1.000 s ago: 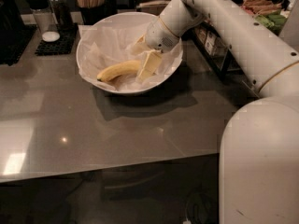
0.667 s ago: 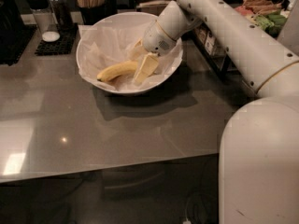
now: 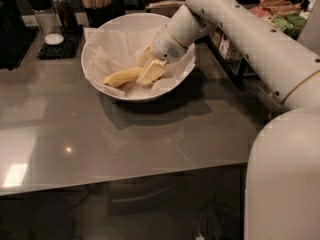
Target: Pick banana from white bowl
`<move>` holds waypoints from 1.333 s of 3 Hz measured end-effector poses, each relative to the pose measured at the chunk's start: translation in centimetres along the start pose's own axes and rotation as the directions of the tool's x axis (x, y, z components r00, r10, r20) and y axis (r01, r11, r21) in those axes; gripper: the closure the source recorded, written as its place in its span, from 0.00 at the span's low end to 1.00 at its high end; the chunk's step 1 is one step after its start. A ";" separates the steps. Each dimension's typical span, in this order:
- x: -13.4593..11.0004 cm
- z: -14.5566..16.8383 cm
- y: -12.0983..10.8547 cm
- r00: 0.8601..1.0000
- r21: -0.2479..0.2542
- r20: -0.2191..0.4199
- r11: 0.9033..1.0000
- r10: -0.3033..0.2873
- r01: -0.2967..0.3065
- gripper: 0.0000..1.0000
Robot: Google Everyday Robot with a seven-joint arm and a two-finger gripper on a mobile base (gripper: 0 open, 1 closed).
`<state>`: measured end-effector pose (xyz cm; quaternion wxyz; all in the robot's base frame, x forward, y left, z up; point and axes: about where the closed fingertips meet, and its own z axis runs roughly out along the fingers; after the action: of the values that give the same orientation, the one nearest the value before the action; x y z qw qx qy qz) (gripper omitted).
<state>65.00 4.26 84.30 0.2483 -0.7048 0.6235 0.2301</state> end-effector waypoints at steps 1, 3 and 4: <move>0.0 -0.3 0.2 1.000 0.038 -0.005 0.999 0.016 -0.016 0.83; 0.4 -1.7 0.5 0.999 0.122 -0.011 0.992 0.042 -0.040 1.00; 0.6 -2.3 0.4 0.999 0.148 -0.015 0.988 0.048 -0.045 1.00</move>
Offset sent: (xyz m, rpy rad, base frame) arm -0.0043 -0.0204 0.0176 0.0003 -0.0883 -0.1335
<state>64.66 2.28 85.72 0.2888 -0.6719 0.6572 0.1826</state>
